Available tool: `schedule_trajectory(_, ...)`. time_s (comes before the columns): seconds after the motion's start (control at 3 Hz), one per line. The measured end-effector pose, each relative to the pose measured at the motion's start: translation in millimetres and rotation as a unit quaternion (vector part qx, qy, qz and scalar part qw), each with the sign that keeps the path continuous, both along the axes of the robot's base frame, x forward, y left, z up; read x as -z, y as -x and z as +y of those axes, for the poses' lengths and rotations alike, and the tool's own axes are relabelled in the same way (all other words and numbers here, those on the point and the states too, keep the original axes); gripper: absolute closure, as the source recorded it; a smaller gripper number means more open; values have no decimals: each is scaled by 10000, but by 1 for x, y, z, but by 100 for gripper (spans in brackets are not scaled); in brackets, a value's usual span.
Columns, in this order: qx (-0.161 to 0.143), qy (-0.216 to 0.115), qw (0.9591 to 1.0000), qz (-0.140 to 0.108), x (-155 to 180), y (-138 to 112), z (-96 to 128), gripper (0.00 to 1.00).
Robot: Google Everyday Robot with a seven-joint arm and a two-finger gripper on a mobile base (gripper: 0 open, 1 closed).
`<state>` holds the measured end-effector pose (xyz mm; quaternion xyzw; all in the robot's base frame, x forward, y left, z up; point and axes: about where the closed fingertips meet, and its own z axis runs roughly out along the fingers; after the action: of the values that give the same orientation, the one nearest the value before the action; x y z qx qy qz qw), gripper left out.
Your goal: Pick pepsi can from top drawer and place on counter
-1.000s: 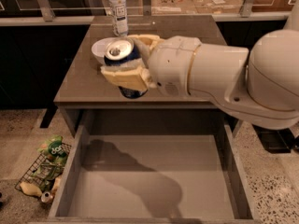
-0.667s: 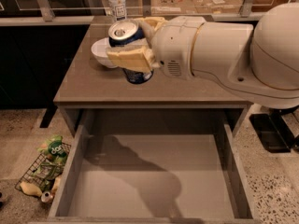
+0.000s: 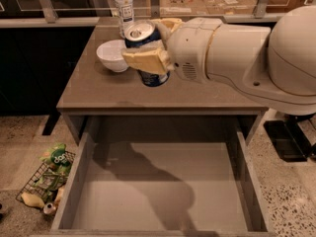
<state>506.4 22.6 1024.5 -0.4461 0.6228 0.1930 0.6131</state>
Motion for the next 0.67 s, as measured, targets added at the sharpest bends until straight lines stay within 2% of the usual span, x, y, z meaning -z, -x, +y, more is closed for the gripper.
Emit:
schedule_trajectory(0.33,507,-15,9986,134,4,-32,-35,100)
schedule_trajectory(0.67,1002,-212,9941,347,12,-65,-80,100)
